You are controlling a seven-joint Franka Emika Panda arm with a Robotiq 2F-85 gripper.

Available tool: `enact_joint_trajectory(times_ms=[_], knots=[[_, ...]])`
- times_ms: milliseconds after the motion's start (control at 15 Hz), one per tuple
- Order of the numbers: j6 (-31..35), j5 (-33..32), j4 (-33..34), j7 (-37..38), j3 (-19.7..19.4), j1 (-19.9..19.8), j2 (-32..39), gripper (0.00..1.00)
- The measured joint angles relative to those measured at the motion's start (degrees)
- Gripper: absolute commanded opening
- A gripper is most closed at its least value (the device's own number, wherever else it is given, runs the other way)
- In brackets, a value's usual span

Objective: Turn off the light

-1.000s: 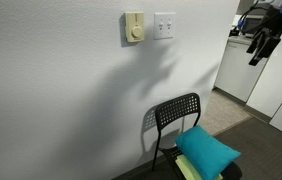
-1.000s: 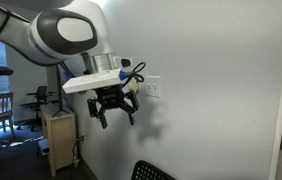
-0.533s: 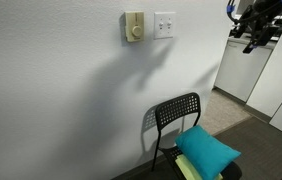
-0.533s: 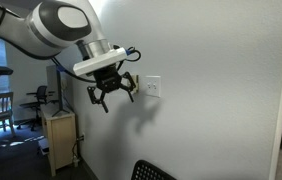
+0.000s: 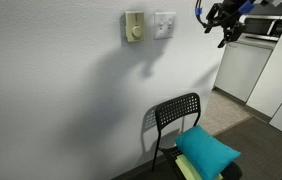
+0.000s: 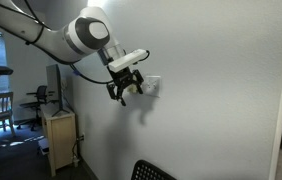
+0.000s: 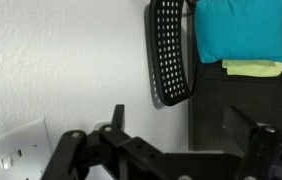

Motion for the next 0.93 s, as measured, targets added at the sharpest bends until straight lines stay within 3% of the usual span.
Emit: enact_joint_trajectory(times_ms=[533,933], knots=[[1.6,0.7,11.5,-12.9,2.4,-0.1,8.4,1.0],[1.4,0.2,13.8,-12.6,2.6,-0.5,9.9,1.0]])
